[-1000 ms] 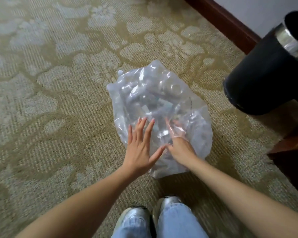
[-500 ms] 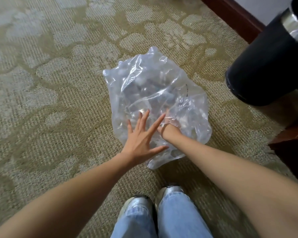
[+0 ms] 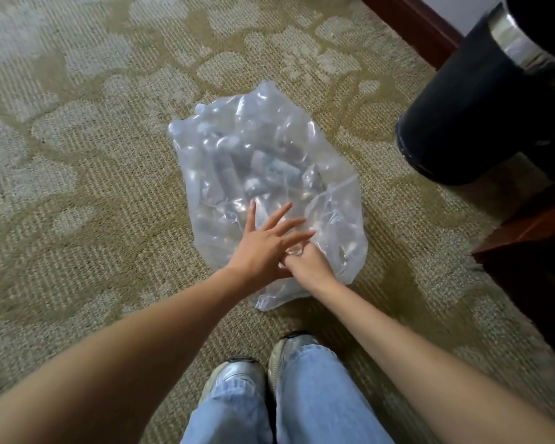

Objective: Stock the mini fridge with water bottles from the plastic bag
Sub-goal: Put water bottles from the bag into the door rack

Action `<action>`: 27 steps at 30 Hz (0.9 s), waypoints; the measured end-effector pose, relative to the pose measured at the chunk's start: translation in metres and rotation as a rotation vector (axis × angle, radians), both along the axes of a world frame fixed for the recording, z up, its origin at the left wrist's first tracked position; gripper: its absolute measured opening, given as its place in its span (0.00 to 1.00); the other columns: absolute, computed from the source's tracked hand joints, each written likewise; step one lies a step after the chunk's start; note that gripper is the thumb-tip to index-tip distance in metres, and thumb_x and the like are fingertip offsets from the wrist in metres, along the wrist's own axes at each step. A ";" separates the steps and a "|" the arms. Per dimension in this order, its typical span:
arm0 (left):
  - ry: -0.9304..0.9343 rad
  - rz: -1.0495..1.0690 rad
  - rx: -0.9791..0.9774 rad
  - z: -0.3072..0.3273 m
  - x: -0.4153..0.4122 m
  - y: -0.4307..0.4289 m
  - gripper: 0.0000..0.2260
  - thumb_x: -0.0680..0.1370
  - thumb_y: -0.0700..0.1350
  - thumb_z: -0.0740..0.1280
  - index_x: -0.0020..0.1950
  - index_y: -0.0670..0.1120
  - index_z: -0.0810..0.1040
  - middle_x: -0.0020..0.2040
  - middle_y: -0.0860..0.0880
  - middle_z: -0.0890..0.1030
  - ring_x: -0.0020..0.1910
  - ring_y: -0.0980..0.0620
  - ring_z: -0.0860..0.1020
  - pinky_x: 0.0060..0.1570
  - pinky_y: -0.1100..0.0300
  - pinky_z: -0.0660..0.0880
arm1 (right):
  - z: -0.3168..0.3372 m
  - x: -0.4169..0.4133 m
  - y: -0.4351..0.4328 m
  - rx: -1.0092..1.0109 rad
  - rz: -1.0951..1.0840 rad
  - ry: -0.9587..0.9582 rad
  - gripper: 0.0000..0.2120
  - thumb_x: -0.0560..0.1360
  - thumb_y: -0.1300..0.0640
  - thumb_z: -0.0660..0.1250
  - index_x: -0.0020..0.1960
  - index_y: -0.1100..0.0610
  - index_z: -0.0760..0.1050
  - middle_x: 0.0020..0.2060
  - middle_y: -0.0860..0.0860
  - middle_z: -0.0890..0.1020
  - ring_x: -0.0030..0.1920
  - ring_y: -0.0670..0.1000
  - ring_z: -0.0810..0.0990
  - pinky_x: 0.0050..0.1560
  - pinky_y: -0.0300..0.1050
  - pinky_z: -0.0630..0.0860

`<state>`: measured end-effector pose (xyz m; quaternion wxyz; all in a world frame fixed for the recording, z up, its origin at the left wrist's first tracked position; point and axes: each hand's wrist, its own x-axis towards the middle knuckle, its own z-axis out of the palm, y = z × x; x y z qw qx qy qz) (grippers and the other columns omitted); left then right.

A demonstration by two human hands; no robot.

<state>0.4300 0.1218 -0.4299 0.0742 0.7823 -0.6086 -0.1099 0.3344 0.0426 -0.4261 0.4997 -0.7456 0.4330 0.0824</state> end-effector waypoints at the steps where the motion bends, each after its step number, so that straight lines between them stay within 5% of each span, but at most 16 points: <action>1: 0.044 0.014 -0.014 -0.002 -0.003 -0.001 0.33 0.70 0.58 0.71 0.73 0.62 0.63 0.75 0.57 0.62 0.78 0.52 0.45 0.70 0.33 0.35 | 0.000 -0.006 0.000 0.023 -0.024 -0.036 0.16 0.73 0.55 0.66 0.60 0.56 0.75 0.53 0.52 0.81 0.57 0.53 0.78 0.54 0.46 0.74; 11: 0.267 0.051 -0.173 -0.009 -0.018 -0.010 0.30 0.64 0.61 0.74 0.64 0.55 0.74 0.65 0.56 0.73 0.76 0.49 0.56 0.70 0.31 0.42 | 0.005 -0.036 -0.007 -0.003 -0.177 -0.145 0.22 0.61 0.41 0.68 0.51 0.51 0.79 0.44 0.48 0.84 0.46 0.48 0.81 0.48 0.44 0.76; 18: 0.289 0.057 -0.223 -0.007 -0.030 -0.013 0.35 0.61 0.68 0.68 0.63 0.51 0.73 0.64 0.55 0.73 0.75 0.48 0.58 0.69 0.30 0.45 | 0.012 -0.053 -0.007 -0.004 -0.258 -0.213 0.12 0.61 0.41 0.69 0.41 0.46 0.78 0.38 0.44 0.83 0.42 0.45 0.81 0.46 0.43 0.77; 23: 0.360 0.090 -0.203 -0.005 -0.026 -0.018 0.42 0.56 0.71 0.69 0.64 0.49 0.71 0.65 0.53 0.72 0.73 0.48 0.60 0.70 0.31 0.46 | 0.015 -0.064 -0.001 0.131 -0.499 -0.359 0.25 0.58 0.39 0.70 0.47 0.54 0.80 0.44 0.52 0.85 0.46 0.51 0.84 0.48 0.48 0.80; 27: 0.408 0.102 -0.143 -0.005 -0.022 -0.018 0.44 0.54 0.68 0.73 0.65 0.49 0.70 0.65 0.54 0.71 0.72 0.50 0.61 0.71 0.33 0.46 | 0.020 -0.069 0.002 0.137 -0.547 -0.403 0.18 0.61 0.45 0.71 0.43 0.57 0.80 0.40 0.55 0.84 0.42 0.55 0.84 0.44 0.51 0.80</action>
